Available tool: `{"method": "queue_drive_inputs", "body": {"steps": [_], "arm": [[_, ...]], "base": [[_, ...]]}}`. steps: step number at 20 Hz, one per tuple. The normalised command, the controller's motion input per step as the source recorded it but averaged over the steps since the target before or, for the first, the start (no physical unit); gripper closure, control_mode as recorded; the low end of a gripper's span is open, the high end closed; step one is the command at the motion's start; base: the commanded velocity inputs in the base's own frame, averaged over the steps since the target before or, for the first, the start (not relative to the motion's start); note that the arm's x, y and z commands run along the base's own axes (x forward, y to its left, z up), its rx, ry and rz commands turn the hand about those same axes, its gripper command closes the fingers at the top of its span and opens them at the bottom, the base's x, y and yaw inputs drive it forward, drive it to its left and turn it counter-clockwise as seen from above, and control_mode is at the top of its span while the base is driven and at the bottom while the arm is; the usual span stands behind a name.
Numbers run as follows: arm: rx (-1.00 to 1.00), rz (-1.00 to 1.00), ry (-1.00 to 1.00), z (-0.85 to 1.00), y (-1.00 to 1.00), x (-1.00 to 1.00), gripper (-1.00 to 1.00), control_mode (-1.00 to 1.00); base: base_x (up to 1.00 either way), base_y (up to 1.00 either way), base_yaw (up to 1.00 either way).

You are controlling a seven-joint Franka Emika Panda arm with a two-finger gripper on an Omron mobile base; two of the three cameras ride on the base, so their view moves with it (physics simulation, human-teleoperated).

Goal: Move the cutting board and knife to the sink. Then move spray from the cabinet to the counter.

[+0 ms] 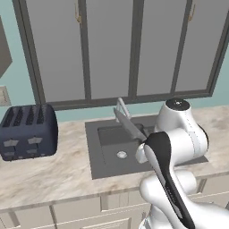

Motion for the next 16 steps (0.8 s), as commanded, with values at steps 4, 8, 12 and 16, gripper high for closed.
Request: {"method": "queue_drive_inputs", "body": {"steps": [4,8,12,16], "arm": [[0.00,0.00,0.00,0.00,0.00,0.00,1.00,1.00],[0.00,0.00,0.04,-0.01,-0.07,0.42,1.00,-1.00],[0.00,0.01,0.04,-0.08,-0.04,0.18,1.00,-1.00],[0.00,0.00,0.10,-0.06,0.06,0.65,1.00,-1.00]], "base": [[0.55,-0.06,0.00],[0.00,0.00,0.00],[0.00,0.00,0.00],[0.00,0.00,0.00]]}}
